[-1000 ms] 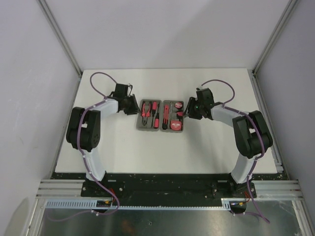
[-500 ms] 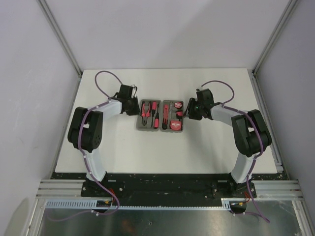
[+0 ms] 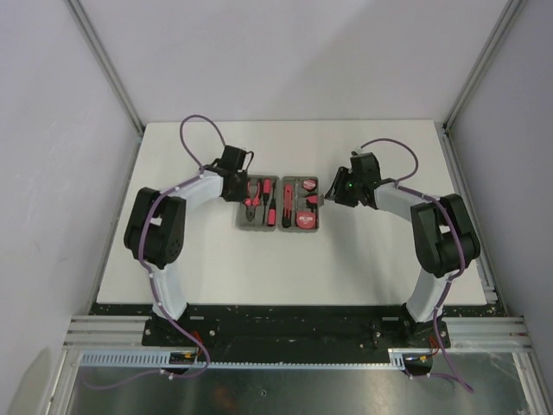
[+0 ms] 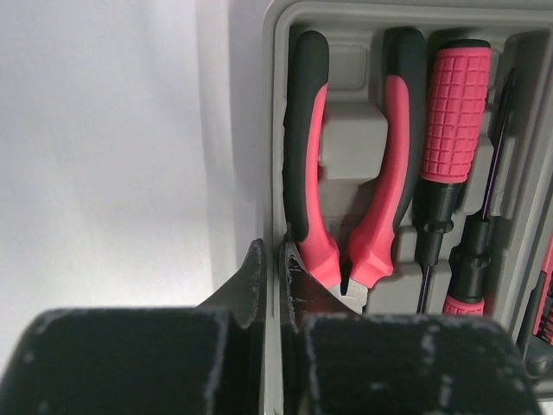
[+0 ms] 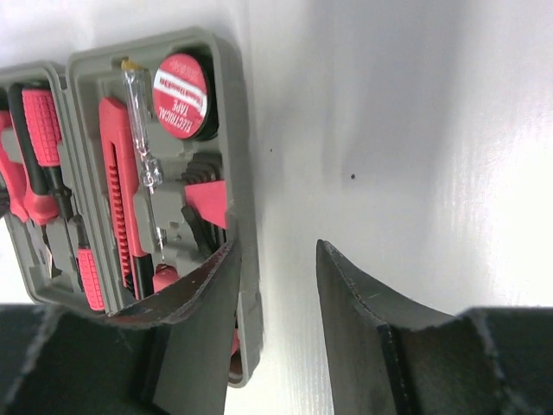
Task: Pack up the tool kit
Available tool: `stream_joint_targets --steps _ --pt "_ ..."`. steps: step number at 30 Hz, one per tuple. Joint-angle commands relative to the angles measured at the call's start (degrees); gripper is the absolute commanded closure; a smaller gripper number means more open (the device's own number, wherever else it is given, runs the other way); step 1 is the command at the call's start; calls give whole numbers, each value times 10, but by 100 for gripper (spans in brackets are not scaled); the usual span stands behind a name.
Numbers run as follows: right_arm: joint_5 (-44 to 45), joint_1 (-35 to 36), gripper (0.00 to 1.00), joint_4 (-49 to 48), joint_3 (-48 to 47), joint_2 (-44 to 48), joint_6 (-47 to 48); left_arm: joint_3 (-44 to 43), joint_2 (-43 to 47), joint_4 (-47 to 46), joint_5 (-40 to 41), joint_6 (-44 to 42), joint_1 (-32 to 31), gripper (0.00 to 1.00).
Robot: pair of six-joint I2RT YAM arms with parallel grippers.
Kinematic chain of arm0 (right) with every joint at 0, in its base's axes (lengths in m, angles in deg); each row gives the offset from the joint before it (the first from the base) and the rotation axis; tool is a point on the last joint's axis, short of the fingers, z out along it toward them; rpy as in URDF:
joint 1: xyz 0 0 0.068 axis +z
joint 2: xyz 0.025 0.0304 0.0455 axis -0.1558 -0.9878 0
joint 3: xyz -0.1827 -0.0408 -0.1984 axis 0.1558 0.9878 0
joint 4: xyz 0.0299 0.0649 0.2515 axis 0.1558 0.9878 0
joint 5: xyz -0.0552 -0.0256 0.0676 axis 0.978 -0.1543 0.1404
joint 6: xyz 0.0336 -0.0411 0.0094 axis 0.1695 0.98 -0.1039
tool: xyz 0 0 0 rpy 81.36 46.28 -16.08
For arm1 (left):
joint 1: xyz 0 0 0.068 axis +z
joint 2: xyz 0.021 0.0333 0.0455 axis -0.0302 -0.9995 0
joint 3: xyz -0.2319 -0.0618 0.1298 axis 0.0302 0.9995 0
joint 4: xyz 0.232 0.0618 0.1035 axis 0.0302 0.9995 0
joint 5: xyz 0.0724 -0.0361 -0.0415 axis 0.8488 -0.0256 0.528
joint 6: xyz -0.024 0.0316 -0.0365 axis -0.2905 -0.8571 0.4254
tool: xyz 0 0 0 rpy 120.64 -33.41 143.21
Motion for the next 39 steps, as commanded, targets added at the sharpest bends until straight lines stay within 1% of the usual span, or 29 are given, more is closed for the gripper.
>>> stream_joint_targets --steps 1,5,10,16,21,23,33,39 --pt "27 -16 55 -24 -2 36 -20 -51 46 52 88 -43 2 100" --pt "17 -21 55 -28 -2 11 -26 -83 70 79 116 -65 1 100" --pt "-15 -15 56 -32 -5 -32 -25 -134 79 120 147 -82 -7 100" --pt "-24 14 56 -40 -22 -63 -17 -204 68 177 224 -98 -44 100" --pt "-51 46 56 -42 -59 -103 -20 -254 39 207 318 -132 -96 100" --pt "-59 57 56 -42 -75 -118 -20 -272 24 216 344 -138 -115 100" --pt "-86 98 57 -43 -115 -160 -23 -315 -45 250 411 -131 -178 100" --pt "-89 112 57 -34 -116 -163 -22 -357 -82 269 423 -129 -217 100"
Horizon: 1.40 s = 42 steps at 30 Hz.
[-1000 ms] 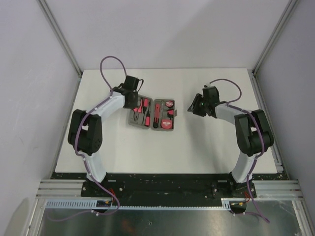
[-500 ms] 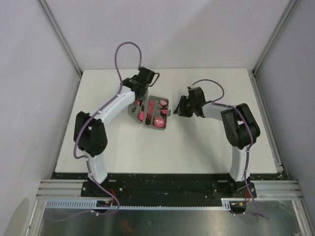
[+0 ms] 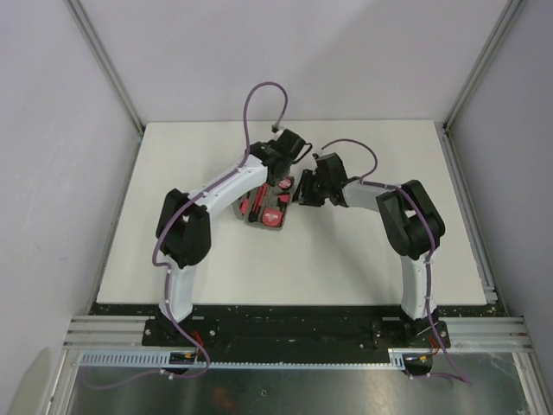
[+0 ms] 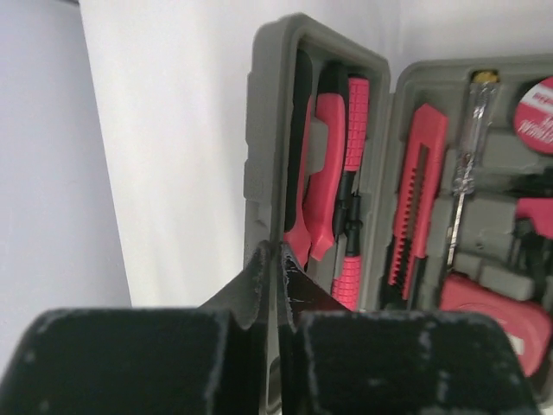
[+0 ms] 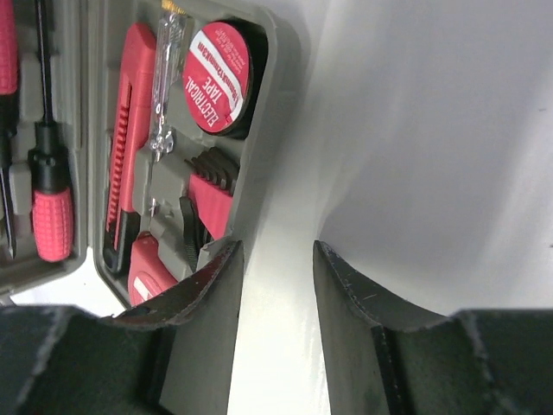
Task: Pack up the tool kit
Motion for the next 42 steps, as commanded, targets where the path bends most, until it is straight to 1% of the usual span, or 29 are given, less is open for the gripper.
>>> stream_joint_targets --steps 1,7,13,14,16,19,20,21,23,24,25,27,31,34,38,42 --pt "-16 22 57 26 -6 -24 2 -61 -16 -5 28 1 -46 100" --pt "-28 19 57 18 -6 -31 -11 -84 -39 9 44 11 -85 100" --pt "-42 7 57 18 -7 -41 -24 -65 -43 16 50 40 -105 100" --pt "-44 5 57 18 -6 -43 -25 -61 -39 16 49 48 -104 100" --pt "-46 1 57 18 -6 -46 -28 -55 -27 17 40 64 -97 97" --pt "-49 -2 57 18 -7 -49 -29 -39 3 17 15 88 -63 92" --pt "-50 -2 57 18 -6 -50 -29 -32 14 16 4 97 -48 90" --pt "-51 -2 57 18 -6 -51 -28 -24 26 16 -10 106 -31 83" --pt "-52 -3 57 19 -6 -52 -27 -5 47 14 -55 127 8 65" --pt "-51 -3 57 20 -6 -51 -25 4 56 12 -90 140 31 56" --pt "-50 -4 57 24 -6 -50 -23 15 63 6 -130 147 57 51" --pt "-46 -6 57 31 -6 -47 -17 41 74 -20 -195 151 105 46" --pt "-41 -8 57 39 -6 -44 -7 64 64 -67 -309 137 189 45" --pt "-41 -8 57 42 -6 -45 -3 69 40 -90 -373 135 238 48" --pt "-40 -12 57 46 -6 -44 2 82 19 -119 -418 133 287 55" --pt "-41 -19 57 48 -7 -45 3 82 -6 -134 -425 118 302 62"
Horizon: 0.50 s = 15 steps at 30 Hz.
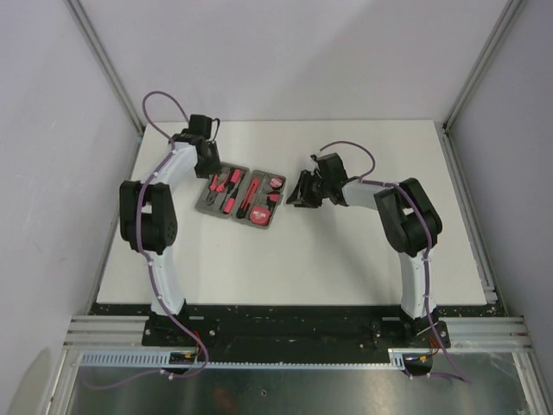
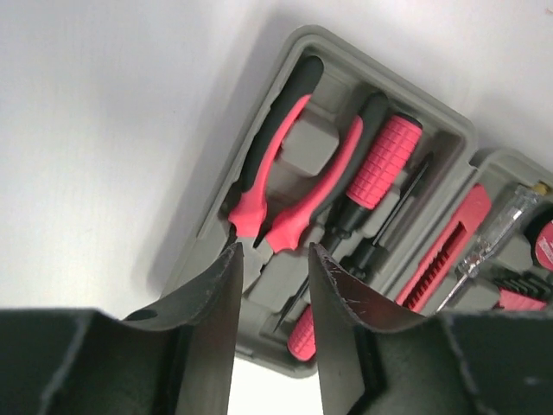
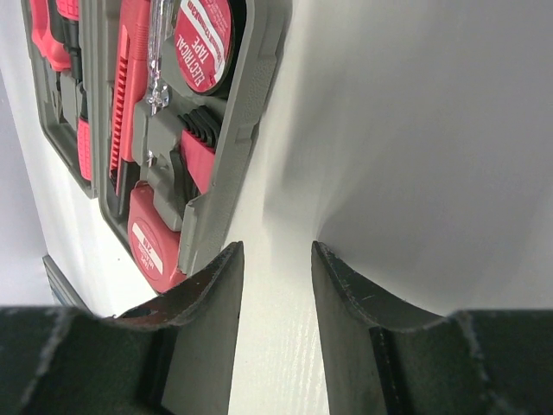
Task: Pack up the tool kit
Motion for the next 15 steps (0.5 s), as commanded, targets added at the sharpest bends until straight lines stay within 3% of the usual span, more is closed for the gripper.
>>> stream_joint_targets --steps 1,15 --pt "28 -14 57 60 3 -24 26 1 -29 -36 -41 -8 12 64" --pt "16 -28 57 53 3 -36 22 5 -45 -42 34 -9 37 64"
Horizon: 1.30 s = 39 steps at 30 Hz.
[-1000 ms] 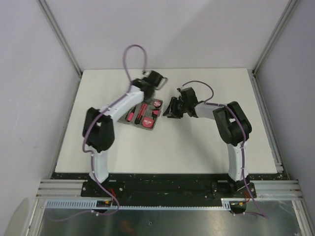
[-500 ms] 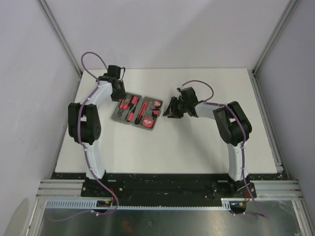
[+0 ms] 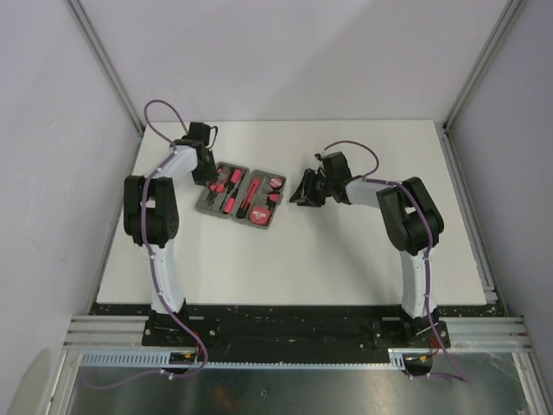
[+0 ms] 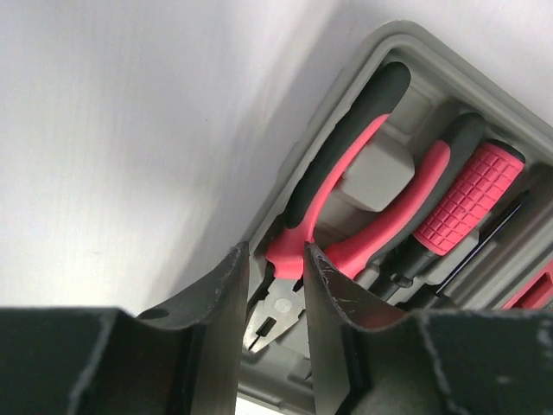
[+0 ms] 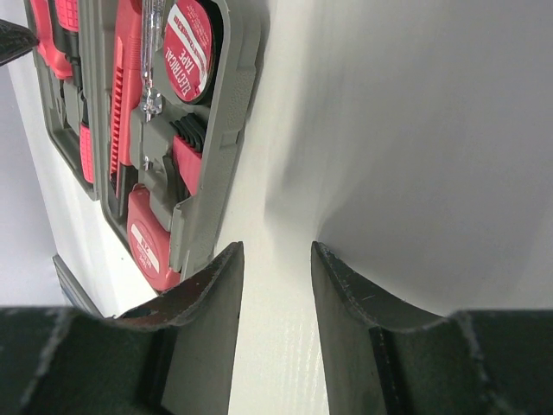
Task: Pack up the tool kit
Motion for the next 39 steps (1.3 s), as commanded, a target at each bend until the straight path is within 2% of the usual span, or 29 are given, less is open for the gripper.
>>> stream_joint_targets --steps 1,10,26,28,31,33,35,38,39 --pt "34 -10 57 49 4 -34 19 -8 14 -18 30 -10 9 64" --pt "30 -15 57 45 4 -41 12 -18 -14 -22 17 -31 22 68" --pt "7 -17 57 31 -5 -50 20 -15 -48 -32 -56 -124 22 76" --pt "12 -15 57 44 -17 -53 31 -6 -46 -33 -76 -135 23 73" --pt "22 -11 57 56 -28 -55 42 8 -44 -34 -105 -155 23 63" --pt "27 -9 57 62 -33 -57 47 15 -44 -33 -118 -165 23 61" --pt "30 -7 57 67 -35 -58 50 20 -45 -34 -132 -170 22 68" --pt "35 -3 57 70 -37 -58 53 23 -46 -38 -157 -171 24 93" --pt "37 -2 57 72 -37 -58 53 24 -47 -40 -165 -173 25 96"
